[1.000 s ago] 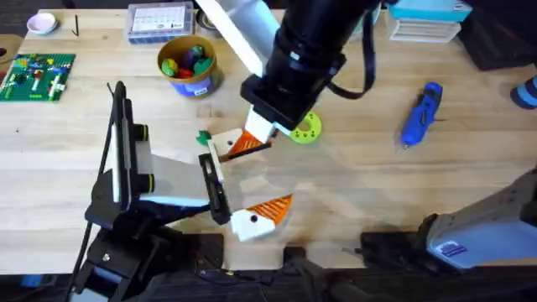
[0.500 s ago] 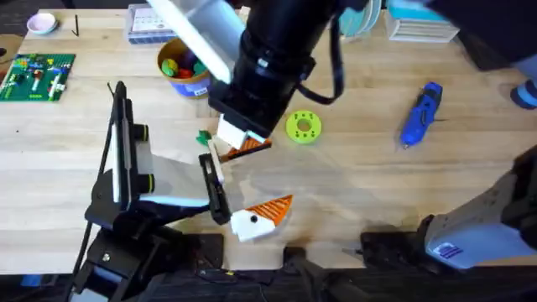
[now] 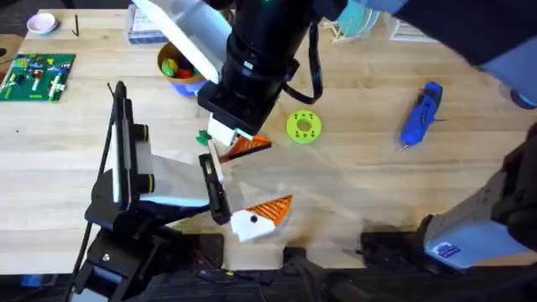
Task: Pick up the gripper from the table and insert it into the empty holder that is missing its gripper. Then pick up a screw, insert it into the mounting hole, and use the screwdriver to tighten it. Finally, clean up the table by picking up the vegetable and placing it into the bucket.
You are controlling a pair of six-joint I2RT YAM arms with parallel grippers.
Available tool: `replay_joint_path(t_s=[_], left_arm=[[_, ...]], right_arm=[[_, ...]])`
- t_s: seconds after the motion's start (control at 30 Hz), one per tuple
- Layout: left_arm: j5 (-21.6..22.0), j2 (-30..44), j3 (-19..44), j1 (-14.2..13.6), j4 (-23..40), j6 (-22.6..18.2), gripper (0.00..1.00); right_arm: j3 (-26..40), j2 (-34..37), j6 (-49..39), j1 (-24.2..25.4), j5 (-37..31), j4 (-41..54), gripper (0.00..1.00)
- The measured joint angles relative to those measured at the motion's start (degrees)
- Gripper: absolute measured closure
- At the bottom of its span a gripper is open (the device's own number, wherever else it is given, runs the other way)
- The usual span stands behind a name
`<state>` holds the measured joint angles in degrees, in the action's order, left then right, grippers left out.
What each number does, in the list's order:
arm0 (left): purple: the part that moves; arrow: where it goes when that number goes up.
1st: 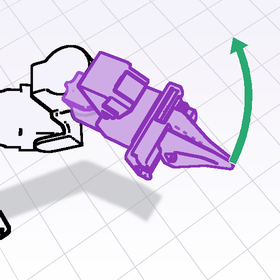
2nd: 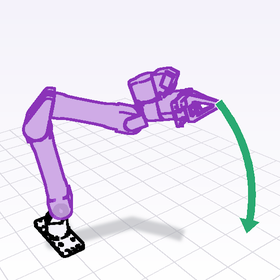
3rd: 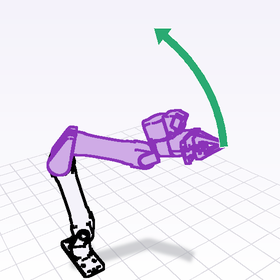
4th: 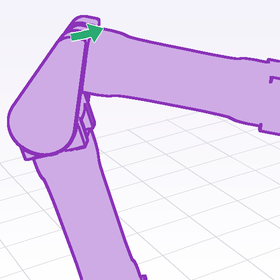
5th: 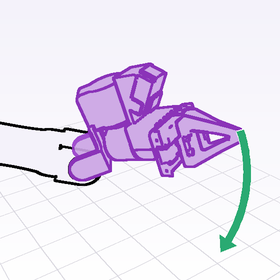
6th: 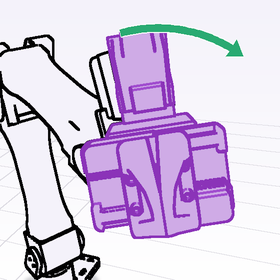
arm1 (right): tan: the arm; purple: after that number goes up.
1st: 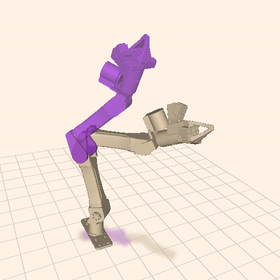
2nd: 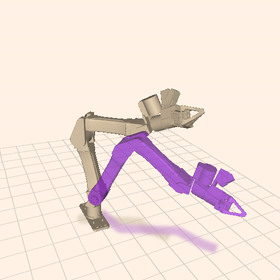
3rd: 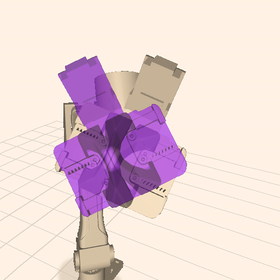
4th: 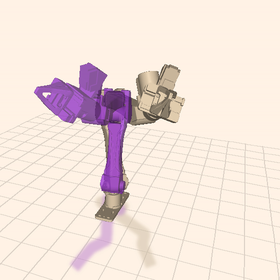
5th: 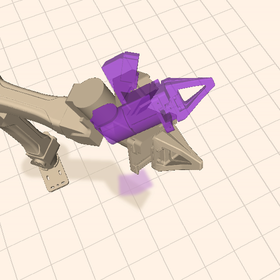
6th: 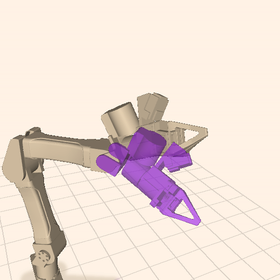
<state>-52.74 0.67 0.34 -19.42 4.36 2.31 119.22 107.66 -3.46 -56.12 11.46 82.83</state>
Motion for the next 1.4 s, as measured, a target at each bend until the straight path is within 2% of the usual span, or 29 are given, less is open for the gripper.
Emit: replay_joint_path(t_s=[0.37, 1.4], left_arm=[[0.0, 0.0, 0.0, 0.0, 0.1, 0.2, 0.009], [0.0, 0.0, 0.0, 0.0, 0.1, 0.0, 0.008]], right_arm=[[0.0, 2.6, 0.0, 0.0, 0.0, 1.1, 0.996], [0.0, 3.6, 0.0, 0.0, 0.0, -1.0, 0.996]])
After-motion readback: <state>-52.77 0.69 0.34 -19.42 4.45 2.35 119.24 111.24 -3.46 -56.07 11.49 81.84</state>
